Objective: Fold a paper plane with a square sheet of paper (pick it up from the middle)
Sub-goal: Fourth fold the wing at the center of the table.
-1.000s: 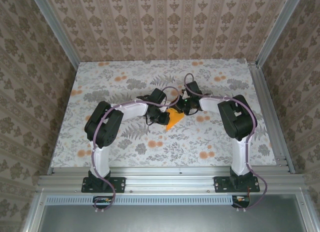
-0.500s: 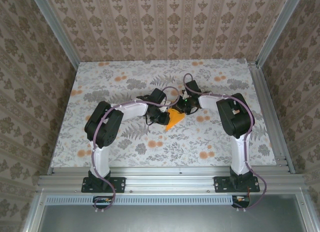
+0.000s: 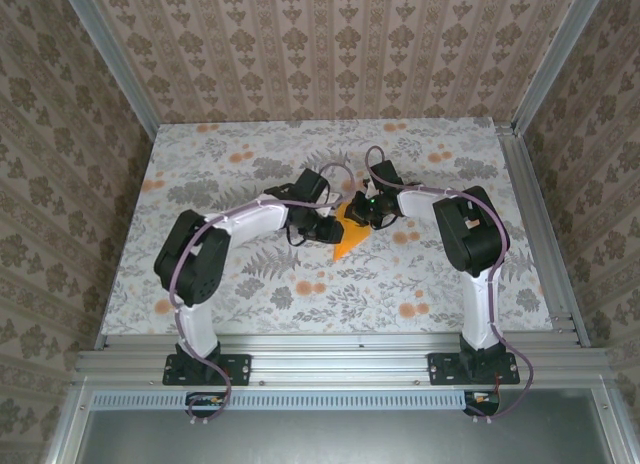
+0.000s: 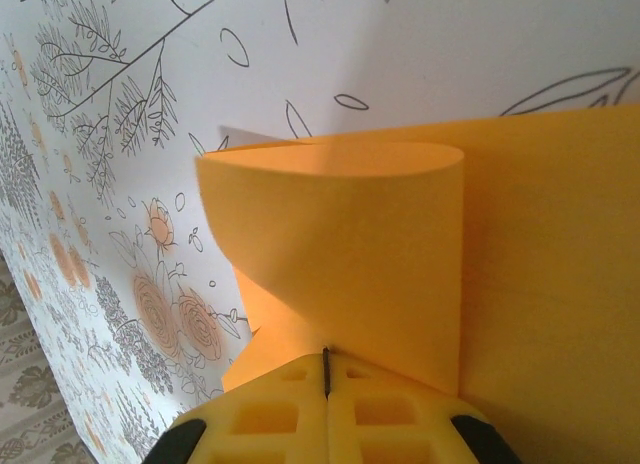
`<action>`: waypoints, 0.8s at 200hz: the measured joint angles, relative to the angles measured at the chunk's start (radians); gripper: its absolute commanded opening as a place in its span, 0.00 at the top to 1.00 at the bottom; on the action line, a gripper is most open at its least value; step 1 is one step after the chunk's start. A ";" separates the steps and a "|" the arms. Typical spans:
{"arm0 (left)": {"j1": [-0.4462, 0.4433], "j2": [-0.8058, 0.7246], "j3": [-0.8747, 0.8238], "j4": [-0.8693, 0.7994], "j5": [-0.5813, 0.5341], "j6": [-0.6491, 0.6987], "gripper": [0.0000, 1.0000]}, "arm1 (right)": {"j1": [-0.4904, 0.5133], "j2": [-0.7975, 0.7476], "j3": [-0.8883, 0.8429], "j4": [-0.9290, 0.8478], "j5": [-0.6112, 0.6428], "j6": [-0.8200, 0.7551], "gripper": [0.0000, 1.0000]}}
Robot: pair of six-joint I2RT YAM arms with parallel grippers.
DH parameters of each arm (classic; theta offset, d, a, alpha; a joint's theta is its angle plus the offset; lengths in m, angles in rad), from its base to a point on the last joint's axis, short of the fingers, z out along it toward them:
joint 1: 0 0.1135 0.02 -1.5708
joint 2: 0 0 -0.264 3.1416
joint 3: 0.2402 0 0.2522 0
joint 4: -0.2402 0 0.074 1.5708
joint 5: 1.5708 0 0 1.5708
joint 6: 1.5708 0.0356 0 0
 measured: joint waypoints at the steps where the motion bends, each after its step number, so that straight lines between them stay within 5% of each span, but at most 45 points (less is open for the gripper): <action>1: 0.000 -0.004 -0.001 0.001 0.001 -0.003 0.68 | 0.000 0.000 0.000 0.000 0.000 0.000 0.92; 160: -0.069 0.045 -0.071 0.056 -0.016 -0.062 0.81 | -0.008 0.006 0.002 0.003 -0.026 -0.015 0.94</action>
